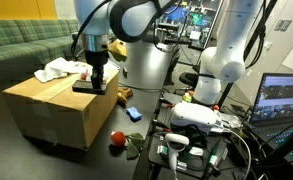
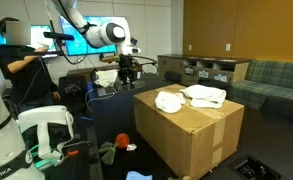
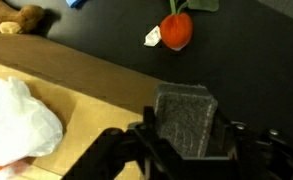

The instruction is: Put the objects on the box onto the table and the objects on the table on to the box

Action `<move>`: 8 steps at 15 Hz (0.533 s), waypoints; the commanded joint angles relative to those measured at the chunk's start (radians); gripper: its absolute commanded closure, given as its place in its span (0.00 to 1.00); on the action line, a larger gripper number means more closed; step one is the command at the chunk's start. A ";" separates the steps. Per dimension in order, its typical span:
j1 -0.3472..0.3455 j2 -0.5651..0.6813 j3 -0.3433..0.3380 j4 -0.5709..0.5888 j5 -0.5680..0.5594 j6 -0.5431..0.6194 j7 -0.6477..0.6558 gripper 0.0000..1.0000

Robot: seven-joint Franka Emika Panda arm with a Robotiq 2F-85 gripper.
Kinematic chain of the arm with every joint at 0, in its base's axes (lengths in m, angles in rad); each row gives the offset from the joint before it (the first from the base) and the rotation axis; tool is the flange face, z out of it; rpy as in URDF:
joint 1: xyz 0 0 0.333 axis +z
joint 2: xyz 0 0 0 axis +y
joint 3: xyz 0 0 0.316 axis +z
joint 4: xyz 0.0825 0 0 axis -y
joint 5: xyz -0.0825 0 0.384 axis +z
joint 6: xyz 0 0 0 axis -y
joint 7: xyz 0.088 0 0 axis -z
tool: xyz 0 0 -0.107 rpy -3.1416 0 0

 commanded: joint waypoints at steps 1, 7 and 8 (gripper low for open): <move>-0.008 0.146 -0.012 0.155 -0.074 -0.001 -0.014 0.68; 0.014 0.309 -0.058 0.313 -0.154 0.013 -0.005 0.68; 0.018 0.329 -0.068 0.330 -0.172 0.016 -0.001 0.68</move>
